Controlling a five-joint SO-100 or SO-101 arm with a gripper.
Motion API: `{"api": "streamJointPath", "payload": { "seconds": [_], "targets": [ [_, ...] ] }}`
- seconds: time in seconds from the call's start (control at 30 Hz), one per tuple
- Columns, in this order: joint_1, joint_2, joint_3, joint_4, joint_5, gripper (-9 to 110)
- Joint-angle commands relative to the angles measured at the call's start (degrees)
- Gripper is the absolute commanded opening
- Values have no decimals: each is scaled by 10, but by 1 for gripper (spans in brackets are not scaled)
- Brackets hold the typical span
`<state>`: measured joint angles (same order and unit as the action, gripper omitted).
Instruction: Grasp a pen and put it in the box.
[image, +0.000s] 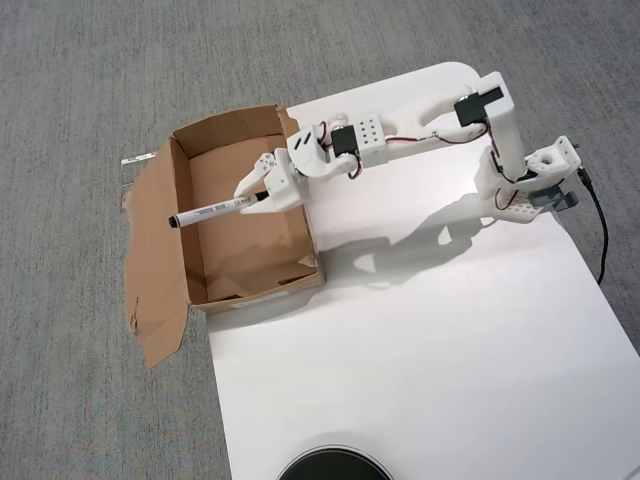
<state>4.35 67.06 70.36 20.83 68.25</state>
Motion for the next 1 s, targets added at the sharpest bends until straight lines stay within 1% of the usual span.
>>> {"api": "streamJointPath", "payload": {
  "seconds": [0.0,0.07,0.47,0.97],
  "targets": [
    [3,6,-15,0,4,21],
    [3,7,-15,0,3,23],
    [2,17,-15,0,-6,24],
    [2,163,-5,2,-9,24]
  ]
}}
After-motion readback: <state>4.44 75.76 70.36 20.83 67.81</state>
